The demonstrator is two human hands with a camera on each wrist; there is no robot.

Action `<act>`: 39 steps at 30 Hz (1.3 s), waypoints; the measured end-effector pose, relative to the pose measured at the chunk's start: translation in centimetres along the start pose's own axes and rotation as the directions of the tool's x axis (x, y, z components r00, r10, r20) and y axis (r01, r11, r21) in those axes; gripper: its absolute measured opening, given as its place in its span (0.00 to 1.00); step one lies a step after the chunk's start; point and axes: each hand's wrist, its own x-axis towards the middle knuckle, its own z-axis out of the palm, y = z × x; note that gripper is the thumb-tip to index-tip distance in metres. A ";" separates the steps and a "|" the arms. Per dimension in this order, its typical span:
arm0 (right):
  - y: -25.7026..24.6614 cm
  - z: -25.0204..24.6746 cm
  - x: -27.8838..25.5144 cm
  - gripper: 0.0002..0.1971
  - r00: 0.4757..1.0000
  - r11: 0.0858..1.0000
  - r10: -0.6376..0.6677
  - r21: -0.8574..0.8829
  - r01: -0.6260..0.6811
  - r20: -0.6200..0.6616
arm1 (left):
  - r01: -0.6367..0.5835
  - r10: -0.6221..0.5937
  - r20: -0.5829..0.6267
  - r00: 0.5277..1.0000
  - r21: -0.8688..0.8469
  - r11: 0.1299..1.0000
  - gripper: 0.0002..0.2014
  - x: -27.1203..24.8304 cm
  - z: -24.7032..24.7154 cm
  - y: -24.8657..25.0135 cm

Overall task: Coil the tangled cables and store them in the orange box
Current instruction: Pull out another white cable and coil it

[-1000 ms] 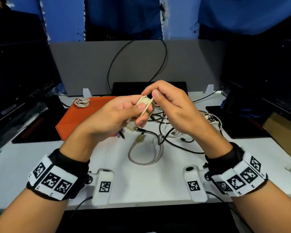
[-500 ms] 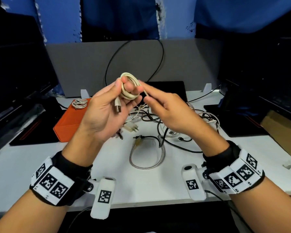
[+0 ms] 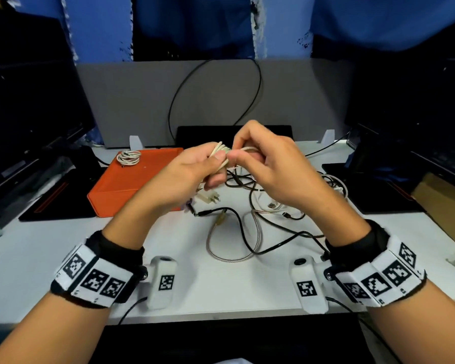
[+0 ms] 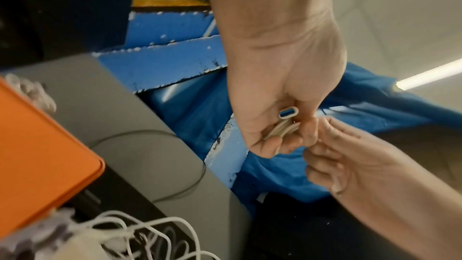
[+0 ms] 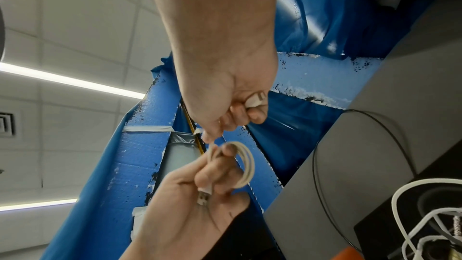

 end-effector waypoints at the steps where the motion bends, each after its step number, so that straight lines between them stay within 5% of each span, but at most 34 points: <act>1: -0.1 0.0 0.0 0.07 1.000 1.000 0.004 0.029 -0.004 -0.013 | 0.001 0.001 0.016 1.000 -0.099 0.995 0.13 -0.1 0.2 0.4; 11: 0.1 0.6 0.1 0.17 0.997 0.999 0.047 0.017 -0.048 0.058 | 0.064 -0.019 0.077 0.997 -0.638 0.767 0.11 -0.3 1.2 0.6; 17: 0.1 1.1 0.0 0.20 0.982 0.983 0.179 0.020 -0.181 0.051 | 0.091 -0.090 0.033 0.995 -0.624 0.776 0.12 -0.2 1.9 1.3; 20: -0.2 1.4 0.1 0.19 0.977 0.961 0.213 0.173 -0.214 0.022 | 0.076 -0.091 0.006 0.996 -0.607 0.791 0.13 -0.2 2.1 1.9; 23: -1.0 1.5 0.1 0.19 0.963 0.828 0.254 0.493 -0.266 0.093 | 0.073 -0.066 0.036 0.997 -0.670 0.739 0.14 -0.3 2.1 2.3; 26: -1.6 1.4 0.1 0.19 0.956 0.766 0.256 0.574 -0.289 0.140 | 0.078 -0.041 0.071 0.997 -0.687 0.723 0.13 -0.4 1.9 2.6; 31: -1.2 1.1 0.1 0.17 0.981 0.962 0.193 0.200 -0.187 -0.013 | 0.111 -0.118 0.016 0.993 -0.495 0.862 0.14 -0.6 1.3 2.7; 35: -1.2 0.8 -0.1 0.20 0.982 0.979 0.186 -0.074 -0.188 -0.034 | 0.107 -0.099 -0.104 0.990 0.076 0.991 0.20 -1.3 1.9 3.1; 39: -1.4 1.1 -0.2 0.18 0.978 0.980 0.197 -0.015 -0.198 -0.066 | 0.028 -0.006 -0.091 0.996 0.246 0.969 0.19 -1.2 2.5 2.7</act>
